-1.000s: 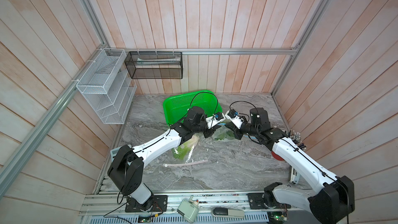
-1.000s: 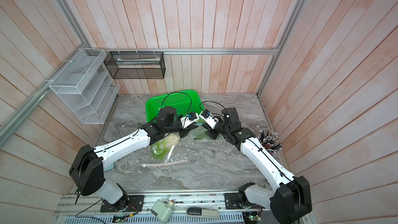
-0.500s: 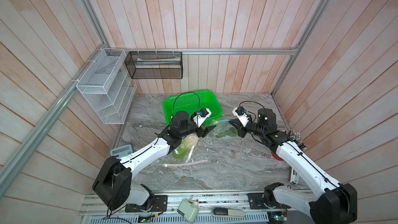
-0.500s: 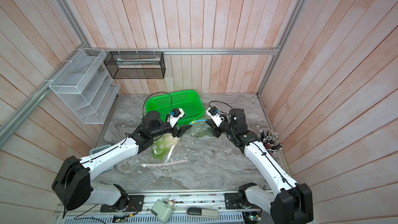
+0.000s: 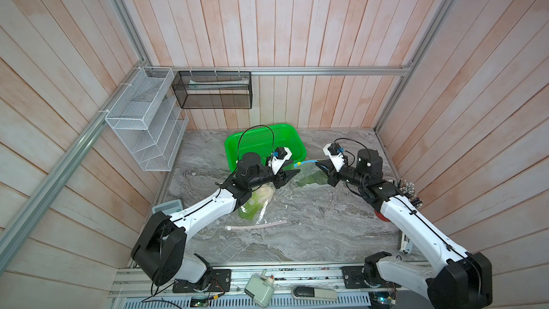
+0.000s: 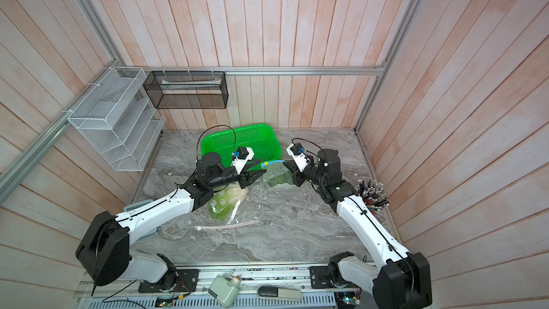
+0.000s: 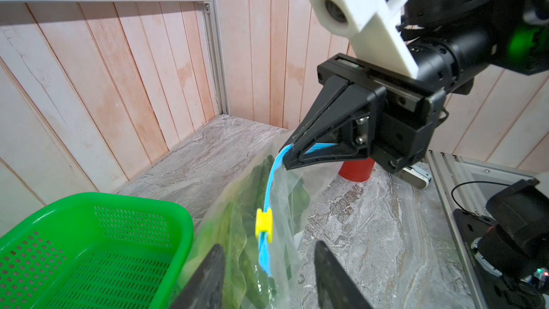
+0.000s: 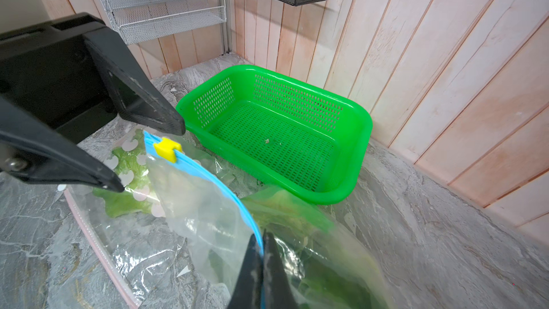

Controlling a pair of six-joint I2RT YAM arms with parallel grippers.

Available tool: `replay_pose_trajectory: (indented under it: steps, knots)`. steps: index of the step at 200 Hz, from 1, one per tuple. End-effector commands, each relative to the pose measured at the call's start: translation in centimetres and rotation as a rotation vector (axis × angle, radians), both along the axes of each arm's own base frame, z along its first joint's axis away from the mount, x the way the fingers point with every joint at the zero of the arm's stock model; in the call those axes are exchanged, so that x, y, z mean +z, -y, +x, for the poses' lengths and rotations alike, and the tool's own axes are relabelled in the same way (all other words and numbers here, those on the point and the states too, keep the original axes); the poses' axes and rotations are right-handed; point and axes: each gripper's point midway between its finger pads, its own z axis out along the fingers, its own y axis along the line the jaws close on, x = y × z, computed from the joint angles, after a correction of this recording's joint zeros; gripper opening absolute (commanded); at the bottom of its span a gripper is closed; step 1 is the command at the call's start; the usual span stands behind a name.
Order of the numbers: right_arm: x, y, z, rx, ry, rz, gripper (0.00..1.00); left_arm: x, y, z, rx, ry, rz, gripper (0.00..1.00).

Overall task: Open the zip-top bag and take out the chinese cabbages
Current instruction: Adjust the zipper food storage bag at the center of the board, then unzip the zipper on the zipper food storage bag.

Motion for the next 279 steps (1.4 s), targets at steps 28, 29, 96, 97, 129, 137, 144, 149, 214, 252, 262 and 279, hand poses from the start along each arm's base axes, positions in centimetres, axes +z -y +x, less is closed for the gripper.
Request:
replay_pose_trajectory:
  steps: [28,29,96,97,129,137,144,149,214,252,262,279]
  knots:
    - [1.3,-0.1,0.1,0.001,0.031,0.04,0.01,-1.4,0.4,0.4,-0.016,-0.04,0.005,0.35]
    - [1.2,-0.1,0.1,0.002,0.031,0.04,0.01,-1.3,0.4,0.4,-0.015,-0.039,0.005,0.35]
    - [0.2,0.1,0.0,0.002,0.014,-0.005,0.02,-1.3,0.7,0.9,-0.01,-0.033,0.017,0.2]
    - [0.1,0.1,0.0,0.003,0.014,-0.007,0.02,-1.3,0.7,0.9,-0.009,-0.032,0.018,0.2]
    - [-0.5,0.4,0.0,-0.002,0.004,-0.048,0.07,-1.2,0.8,0.9,-0.019,-0.027,0.021,0.12]
    - [-0.6,0.5,0.0,-0.005,0.003,-0.055,0.14,-1.2,0.9,0.9,-0.023,-0.025,0.025,0.1]
    - [-0.6,0.6,0.0,-0.007,0.005,-0.058,0.19,-1.4,0.9,0.9,-0.025,-0.031,0.033,0.09]
    - [-0.5,0.6,0.0,-0.009,0.01,-0.06,0.23,-1.5,0.9,1.0,-0.025,-0.034,0.036,0.08]
    - [-1.6,-2.4,-1.2,0.111,-0.012,-0.13,0.53,-2.6,1.3,1.0,-0.044,-0.068,0.069,0.0]
    - [-1.2,-3.8,-1.3,0.176,-0.017,-0.099,0.5,-3.0,1.3,0.8,-0.06,-0.077,0.084,0.0]
    - [-1.0,-4.2,-1.4,0.194,-0.016,-0.09,0.46,-3.2,1.3,0.7,-0.065,-0.079,0.089,0.0]
    - [-1.0,-4.6,-1.5,0.21,-0.015,-0.085,0.39,-3.4,1.4,0.6,-0.073,-0.081,0.096,0.0]
